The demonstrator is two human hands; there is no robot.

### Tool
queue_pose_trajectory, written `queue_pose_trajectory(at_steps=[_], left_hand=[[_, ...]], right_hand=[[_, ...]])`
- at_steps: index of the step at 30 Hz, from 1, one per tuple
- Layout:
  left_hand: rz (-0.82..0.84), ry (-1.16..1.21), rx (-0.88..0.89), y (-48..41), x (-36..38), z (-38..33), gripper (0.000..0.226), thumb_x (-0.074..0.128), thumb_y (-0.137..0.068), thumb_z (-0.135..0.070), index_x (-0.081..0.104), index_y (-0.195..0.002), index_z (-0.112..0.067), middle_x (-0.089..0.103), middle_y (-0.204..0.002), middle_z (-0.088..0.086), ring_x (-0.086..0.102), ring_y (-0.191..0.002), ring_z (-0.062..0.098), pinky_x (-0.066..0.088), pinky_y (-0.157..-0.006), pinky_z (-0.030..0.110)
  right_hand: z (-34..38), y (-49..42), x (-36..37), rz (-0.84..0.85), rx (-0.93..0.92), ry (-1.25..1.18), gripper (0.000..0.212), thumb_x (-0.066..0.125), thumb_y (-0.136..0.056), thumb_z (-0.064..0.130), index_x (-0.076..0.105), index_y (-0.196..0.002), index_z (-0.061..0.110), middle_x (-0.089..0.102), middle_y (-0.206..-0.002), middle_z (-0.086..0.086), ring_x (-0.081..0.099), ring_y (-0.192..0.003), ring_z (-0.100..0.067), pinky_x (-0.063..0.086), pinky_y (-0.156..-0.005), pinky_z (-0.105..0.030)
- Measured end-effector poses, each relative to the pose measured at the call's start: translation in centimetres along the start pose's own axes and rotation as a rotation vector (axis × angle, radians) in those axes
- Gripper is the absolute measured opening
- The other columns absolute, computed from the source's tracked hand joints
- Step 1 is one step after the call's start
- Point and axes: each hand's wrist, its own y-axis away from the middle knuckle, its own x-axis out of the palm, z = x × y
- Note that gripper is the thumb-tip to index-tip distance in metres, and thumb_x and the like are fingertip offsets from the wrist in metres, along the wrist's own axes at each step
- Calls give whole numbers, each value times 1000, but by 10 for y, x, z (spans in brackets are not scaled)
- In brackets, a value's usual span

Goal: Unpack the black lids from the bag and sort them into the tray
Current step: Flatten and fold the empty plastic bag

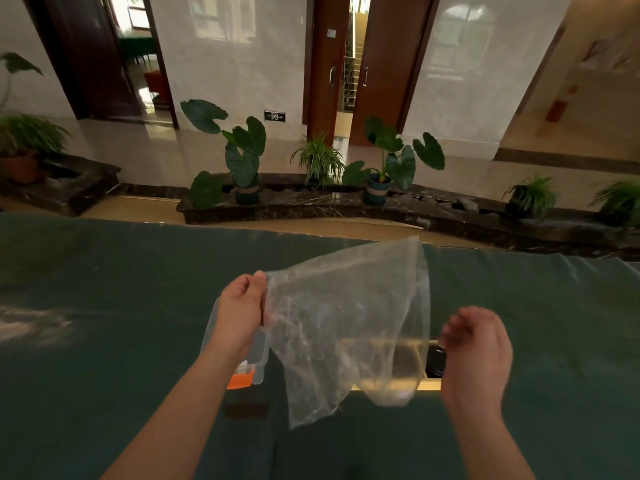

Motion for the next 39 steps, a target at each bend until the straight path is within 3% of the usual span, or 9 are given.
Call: queue_pose_trajectory(at_steps=[3, 6, 11, 17, 23, 26, 29, 34, 39], left_hand=[[-69, 27, -30, -1, 5, 7, 42, 53, -105, -35, 55, -74, -8, 56, -54, -2, 54, -53, 18, 49, -55, 37], [-96, 58, -41, -1, 8, 14, 38, 51, -106, -33, 53, -75, -10, 54, -55, 1, 53, -50, 18, 48, -53, 38], [-161, 28, -46, -10, -1, 22, 42, 51, -106, -32, 48, -67, -15, 48, -48, -9, 47, -44, 10, 44, -45, 31], [-156, 76, -110, -30, -20, 13, 36, 57, -102, -26, 56, -68, -16, 51, -49, -6, 47, -49, 13, 42, -51, 33], [-85, 288, -193, -26, -17, -4, 28, 62, -101, -33, 66, -81, -14, 67, -80, 7, 65, -81, 26, 55, -73, 39], [225, 589, -349, 2, -20, -4, 79, 62, -80, -74, 63, -124, -9, 65, -117, 16, 65, -111, 31, 54, -96, 48], [388, 374, -453, 52, -15, 17, 112, 57, -63, -90, 46, -147, -16, 57, -144, 14, 61, -126, 36, 55, -94, 55], [419, 64, -312, 100, 15, 36, 62, 82, -73, -54, 60, -119, -20, 80, -106, 4, 78, -95, 29, 65, -80, 43], [202, -125, -127, 94, 25, 36, 13, 58, -101, -7, 60, -90, -1, 81, -87, 8, 78, -84, 23, 61, -75, 36]], right_hand=[[-12, 44, -5, 233, -241, 237, 22, 51, -101, 34, 72, -97, 39, 64, -114, 11, 64, -105, -14, 52, -82, -23], [-15, 63, -9, 534, -271, 422, 54, 53, -84, 79, 76, -109, 37, 40, -149, 12, 40, -140, -8, 47, -103, -34], [-11, 66, -14, 410, -187, 399, 15, 68, -85, 39, 81, -83, 32, 67, -128, 13, 65, -113, -7, 55, -88, -25], [-11, 49, -42, 294, -76, 363, 34, 78, -76, 29, 58, -55, 11, 76, -108, 8, 70, -102, -4, 53, -78, -10], [-25, 44, -52, 226, 65, 246, 37, 80, -81, -1, 47, -65, -4, 80, -80, -14, 74, -64, -14, 60, -55, -22], [-34, 50, -49, 107, -33, 154, 38, 79, -79, -4, 48, -60, 9, 76, -67, -18, 75, -55, -19, 57, -52, -18], [-43, 56, -41, -10, -188, 73, 37, 77, -77, -4, 51, -59, 15, 78, -73, -11, 75, -56, -18, 61, -56, -21], [-64, 66, -35, -84, -309, 63, 29, 78, -77, 7, 54, -64, 15, 79, -82, -6, 77, -63, -18, 63, -64, -24], [-74, 65, -40, -119, -326, 92, 28, 80, -78, 12, 55, -66, 17, 80, -84, -3, 77, -65, -17, 62, -64, -22]])
